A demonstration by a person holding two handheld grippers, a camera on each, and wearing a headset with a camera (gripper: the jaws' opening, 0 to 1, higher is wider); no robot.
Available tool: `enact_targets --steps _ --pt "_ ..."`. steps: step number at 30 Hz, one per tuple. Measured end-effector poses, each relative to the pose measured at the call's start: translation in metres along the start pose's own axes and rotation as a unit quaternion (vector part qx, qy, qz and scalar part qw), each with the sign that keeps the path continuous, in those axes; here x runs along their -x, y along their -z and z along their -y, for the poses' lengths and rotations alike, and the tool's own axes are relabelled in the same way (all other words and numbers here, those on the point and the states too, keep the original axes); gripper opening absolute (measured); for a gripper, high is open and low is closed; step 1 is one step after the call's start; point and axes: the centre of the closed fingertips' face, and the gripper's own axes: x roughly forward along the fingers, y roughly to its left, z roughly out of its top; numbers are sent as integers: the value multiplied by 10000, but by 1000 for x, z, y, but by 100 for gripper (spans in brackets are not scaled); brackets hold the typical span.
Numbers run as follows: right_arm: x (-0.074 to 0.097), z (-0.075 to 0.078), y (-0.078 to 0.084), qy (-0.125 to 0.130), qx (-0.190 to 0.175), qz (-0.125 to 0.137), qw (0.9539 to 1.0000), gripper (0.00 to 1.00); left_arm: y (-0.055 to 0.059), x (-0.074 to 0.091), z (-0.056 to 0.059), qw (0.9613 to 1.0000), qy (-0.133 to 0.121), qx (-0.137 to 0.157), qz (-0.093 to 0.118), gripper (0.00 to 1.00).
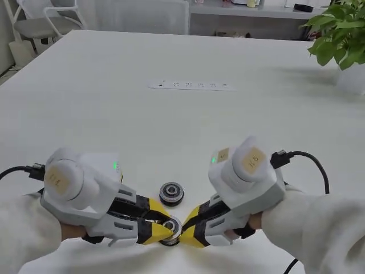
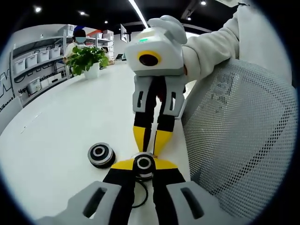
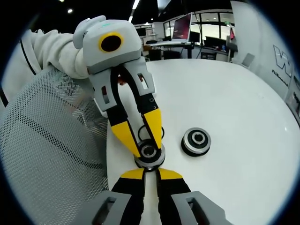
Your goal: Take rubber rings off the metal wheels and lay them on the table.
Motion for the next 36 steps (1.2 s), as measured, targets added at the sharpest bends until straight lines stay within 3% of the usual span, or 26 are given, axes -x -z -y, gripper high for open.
enact_targets --steps 5,10,12,14,16,17,18,31,33,34,35,36 --pt "0 3 0 63 -72 5 10000 0 0 0 0 10000 -16 -3 2 8" --pt "3 5 0 59 -760 -94 9970 0 -1 0 0 10000 -33 0 9 8" --pt "4 7 -2 51 -990 -22 9951 0 0 0 -1 10000 -38 5 13 8" --pt "8 13 -5 148 -1347 130 9907 0 0 0 -2 10000 -41 8 13 7" --pt "13 14 -16 27 -1684 453 9847 0 1 1 -3 10000 -55 19 11 7" --pt "14 16 -12 64 -1905 318 9812 0 1 1 -4 10000 -73 18 12 7" --pt "13 16 -11 45 -1840 303 9824 0 1 1 -4 10000 -71 21 15 7" --pt "12 3 -27 -188 -1950 512 9793 0 3 -1 -6 10000 -70 -63 -15 7" --pt "12 -2 -35 -332 -1933 664 9783 0 3 -1 -6 10000 -77 -59 -17 7" --pt "13 -4 -46 -425 -1915 897 9765 0 3 -1 -6 9999 -83 -54 -12 7" --pt "14 -3 -46 -360 -1950 860 9764 0 3 -1 -6 9999 -88 -50 -10 7" --pt "13 -2 -43 -259 -1810 732 9804 0 3 -1 -6 9999 -94 -37 -6 7"
